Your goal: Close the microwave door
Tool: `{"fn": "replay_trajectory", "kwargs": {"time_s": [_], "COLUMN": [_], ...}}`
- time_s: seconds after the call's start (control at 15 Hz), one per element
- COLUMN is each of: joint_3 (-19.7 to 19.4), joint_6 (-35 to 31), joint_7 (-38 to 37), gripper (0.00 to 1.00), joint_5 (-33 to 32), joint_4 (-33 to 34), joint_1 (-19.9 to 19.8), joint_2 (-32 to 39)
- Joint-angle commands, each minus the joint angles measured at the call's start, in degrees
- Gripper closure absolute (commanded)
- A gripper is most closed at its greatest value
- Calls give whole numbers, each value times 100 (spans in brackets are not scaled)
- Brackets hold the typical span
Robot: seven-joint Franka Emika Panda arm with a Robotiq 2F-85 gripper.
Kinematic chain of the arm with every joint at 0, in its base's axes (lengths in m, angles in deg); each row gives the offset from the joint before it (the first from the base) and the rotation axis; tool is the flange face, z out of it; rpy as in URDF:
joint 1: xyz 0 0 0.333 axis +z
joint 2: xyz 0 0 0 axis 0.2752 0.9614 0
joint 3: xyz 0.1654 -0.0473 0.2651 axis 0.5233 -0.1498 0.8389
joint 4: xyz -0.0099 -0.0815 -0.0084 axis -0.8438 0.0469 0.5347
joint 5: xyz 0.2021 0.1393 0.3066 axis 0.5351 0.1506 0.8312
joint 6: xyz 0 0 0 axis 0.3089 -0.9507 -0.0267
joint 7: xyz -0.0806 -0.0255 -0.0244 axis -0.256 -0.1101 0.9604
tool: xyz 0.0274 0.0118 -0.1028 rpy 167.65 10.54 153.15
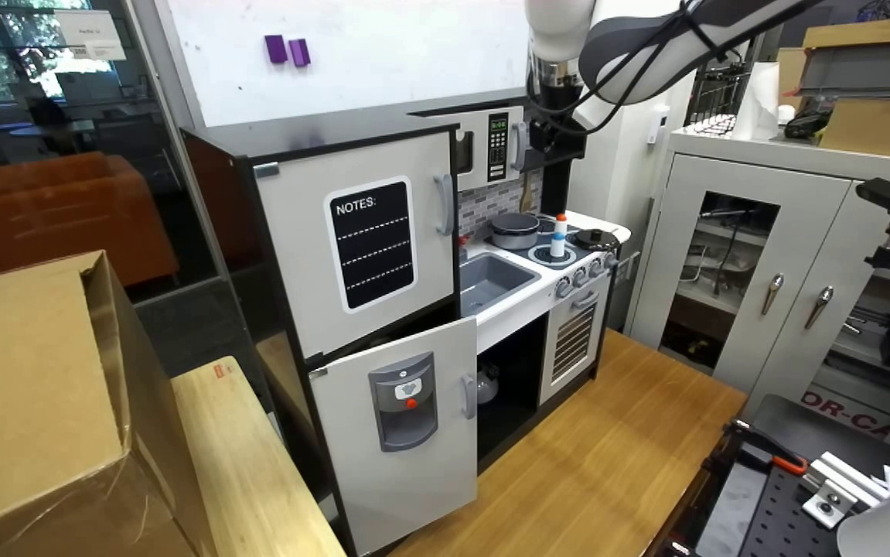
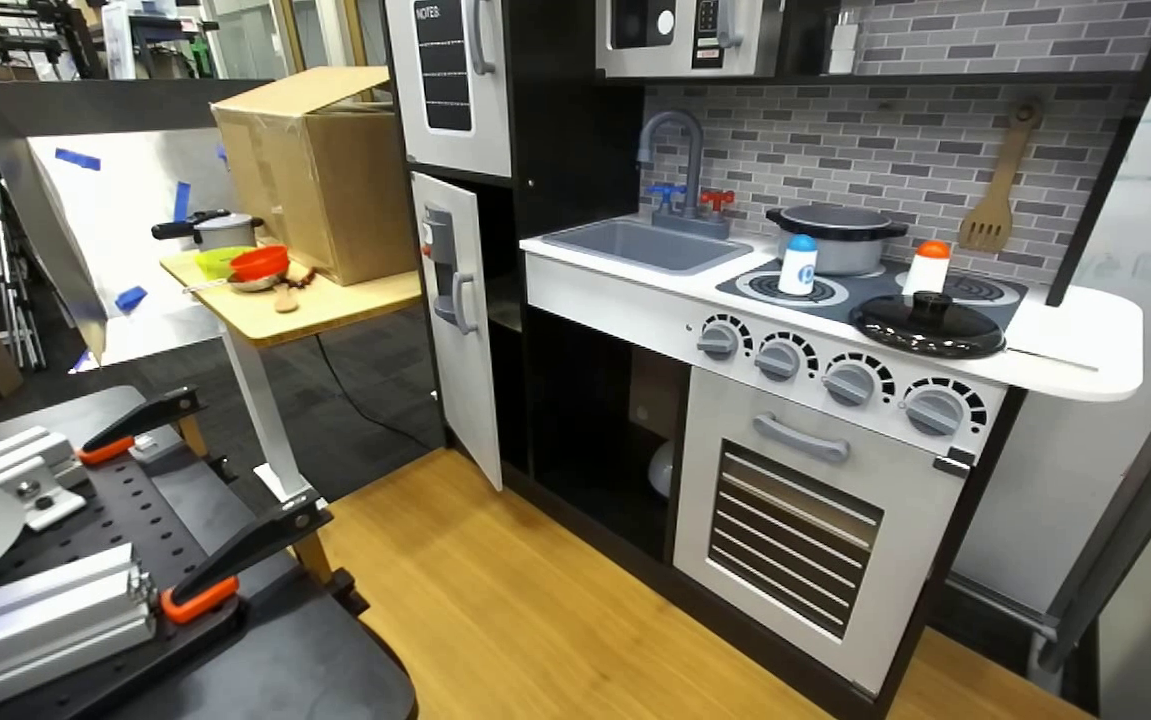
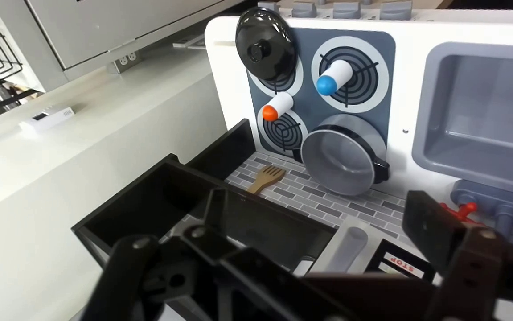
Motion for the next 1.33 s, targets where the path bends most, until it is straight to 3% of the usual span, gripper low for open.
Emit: {"fn": "replay_trajectory", "kwargs": {"time_s": [0.0, 0.2, 0.6, 0.87, 1.27], "joint_3": [-119, -123, -240, -331, -568], "joint_6": [17, -28, -1012, -1350, -2088], "joint_7": [2, -70, 156, 106, 575], "gripper": [0, 0, 0, 0, 0], "joint_5": [-4, 30, 565, 436, 1142], "joint_4": [8, 6, 72, 32, 20], "joint_1": [123, 133, 161, 85, 81], "joint_2": [1, -5, 61, 133, 329]}}
